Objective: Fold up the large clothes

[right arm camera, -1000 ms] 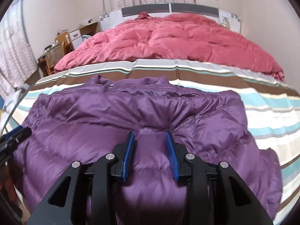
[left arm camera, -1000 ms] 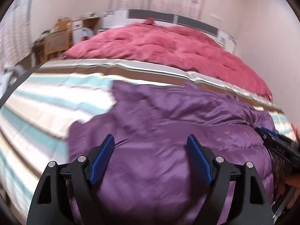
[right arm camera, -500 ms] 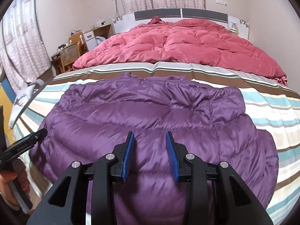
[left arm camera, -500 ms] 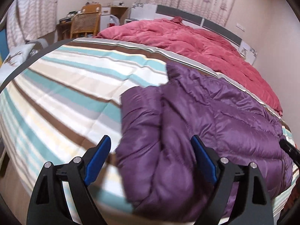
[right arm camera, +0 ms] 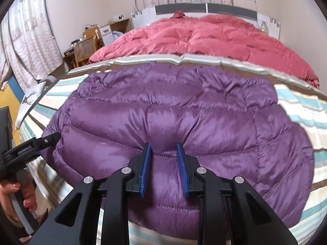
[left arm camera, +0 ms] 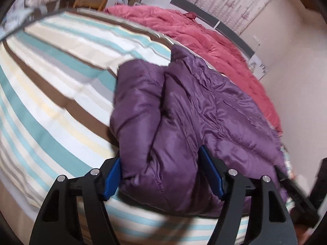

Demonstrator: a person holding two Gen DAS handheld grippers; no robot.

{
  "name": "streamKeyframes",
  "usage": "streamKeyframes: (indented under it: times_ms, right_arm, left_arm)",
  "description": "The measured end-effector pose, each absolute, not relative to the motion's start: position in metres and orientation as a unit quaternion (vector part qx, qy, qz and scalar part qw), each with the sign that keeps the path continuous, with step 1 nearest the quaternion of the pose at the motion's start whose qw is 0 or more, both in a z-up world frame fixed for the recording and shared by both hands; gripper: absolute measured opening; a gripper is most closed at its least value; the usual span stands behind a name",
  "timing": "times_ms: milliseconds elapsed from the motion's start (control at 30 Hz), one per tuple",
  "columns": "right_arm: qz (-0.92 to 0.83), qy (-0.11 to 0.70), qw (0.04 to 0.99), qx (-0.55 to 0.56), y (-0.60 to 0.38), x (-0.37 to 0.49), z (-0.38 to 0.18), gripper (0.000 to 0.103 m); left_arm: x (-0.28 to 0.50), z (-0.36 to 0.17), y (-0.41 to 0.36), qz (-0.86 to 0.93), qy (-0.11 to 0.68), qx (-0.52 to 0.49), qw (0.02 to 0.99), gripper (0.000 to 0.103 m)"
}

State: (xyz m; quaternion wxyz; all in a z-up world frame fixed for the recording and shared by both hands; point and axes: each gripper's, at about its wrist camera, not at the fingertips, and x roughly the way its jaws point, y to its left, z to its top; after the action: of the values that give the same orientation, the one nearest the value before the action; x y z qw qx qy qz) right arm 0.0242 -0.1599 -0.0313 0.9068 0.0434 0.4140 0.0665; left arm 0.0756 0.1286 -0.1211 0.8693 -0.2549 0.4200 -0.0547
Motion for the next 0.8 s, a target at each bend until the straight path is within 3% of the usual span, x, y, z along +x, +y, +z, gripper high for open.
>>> streamKeyframes:
  times_ms: [267, 367, 467, 600, 800]
  right_arm:
    - [0.060, 0.438, 0.896, 0.026, -0.153, 0.034, -0.057, 0.026]
    - [0.061, 0.437, 0.897, 0.030, -0.154, 0.035, -0.059, 0.026]
    - [0.063, 0.436, 0.897, 0.035, -0.154, 0.035, -0.059, 0.026]
    - [0.061, 0.433, 0.899, 0.035, -0.154, 0.033, -0.059, 0.026]
    - [0.056, 0.428, 0.901, 0.042, -0.156, 0.029, -0.060, 0.026]
  left_arm:
    - [0.082, -0.139, 0.131, -0.093, 0.408, -0.378, 0.826, 0.056]
    - [0.088, -0.141, 0.123, -0.092, 0.410, -0.373, 0.827, 0.050]
    - [0.094, -0.145, 0.122, -0.099, 0.411, -0.400, 0.813, 0.031]
    - [0.095, -0.123, 0.112, -0.096, 0.381, -0.361, 0.846, 0.021]
    - [0.092, -0.068, 0.082, -0.130, 0.317, -0.292, 0.893, 0.019]
